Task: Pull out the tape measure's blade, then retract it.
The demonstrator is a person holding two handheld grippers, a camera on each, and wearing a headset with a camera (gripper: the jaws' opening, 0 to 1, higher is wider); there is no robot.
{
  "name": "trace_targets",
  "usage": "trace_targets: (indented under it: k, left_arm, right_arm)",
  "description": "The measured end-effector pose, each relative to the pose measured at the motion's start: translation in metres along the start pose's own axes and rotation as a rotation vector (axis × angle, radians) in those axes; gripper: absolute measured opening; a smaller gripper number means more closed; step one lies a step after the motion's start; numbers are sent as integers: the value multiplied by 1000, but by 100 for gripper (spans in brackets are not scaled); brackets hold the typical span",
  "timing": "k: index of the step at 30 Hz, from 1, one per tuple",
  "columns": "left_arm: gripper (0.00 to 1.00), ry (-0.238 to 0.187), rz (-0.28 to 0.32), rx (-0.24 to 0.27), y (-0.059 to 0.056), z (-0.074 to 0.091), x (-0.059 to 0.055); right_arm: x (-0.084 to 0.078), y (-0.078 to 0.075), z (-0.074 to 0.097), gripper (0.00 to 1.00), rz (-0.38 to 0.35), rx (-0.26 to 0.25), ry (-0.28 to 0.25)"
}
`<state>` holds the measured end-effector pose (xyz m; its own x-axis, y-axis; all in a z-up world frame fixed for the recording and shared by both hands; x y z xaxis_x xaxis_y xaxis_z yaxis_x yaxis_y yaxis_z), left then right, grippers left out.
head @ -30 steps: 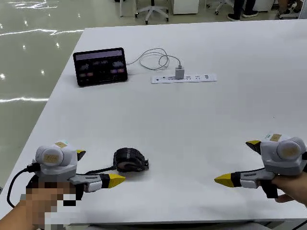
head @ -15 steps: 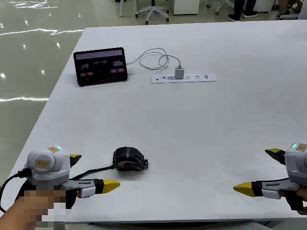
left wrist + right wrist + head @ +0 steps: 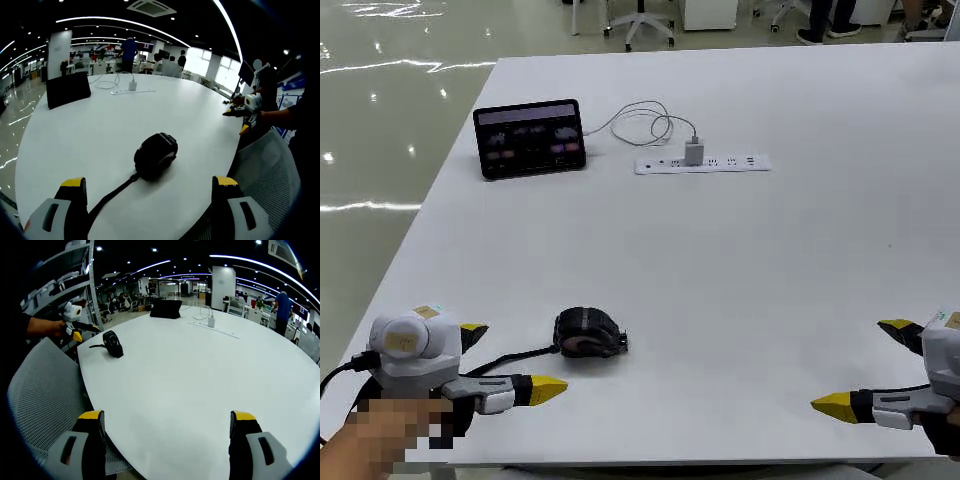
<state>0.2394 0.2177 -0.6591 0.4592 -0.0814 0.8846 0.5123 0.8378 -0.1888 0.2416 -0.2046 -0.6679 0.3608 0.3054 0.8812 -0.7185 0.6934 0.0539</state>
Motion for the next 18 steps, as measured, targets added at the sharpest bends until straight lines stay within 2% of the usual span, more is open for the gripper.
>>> trace_targets:
  k: [18]
  left_arm:
    - [100, 16, -9, -13, -1, -2, 6]
  right_arm:
    - [1, -6, 0, 100, 2, 3, 2]
Point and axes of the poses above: the centre of the closed fingertips' face, and the gripper's own axes: z roughly backward along the fingers, y roughly to its left, x roughly out of its top, the point moved 3 cm from there along z, roughly backward along the fingers, and after that the axes turned 11 degrees about -y, right-handed, at the moved point
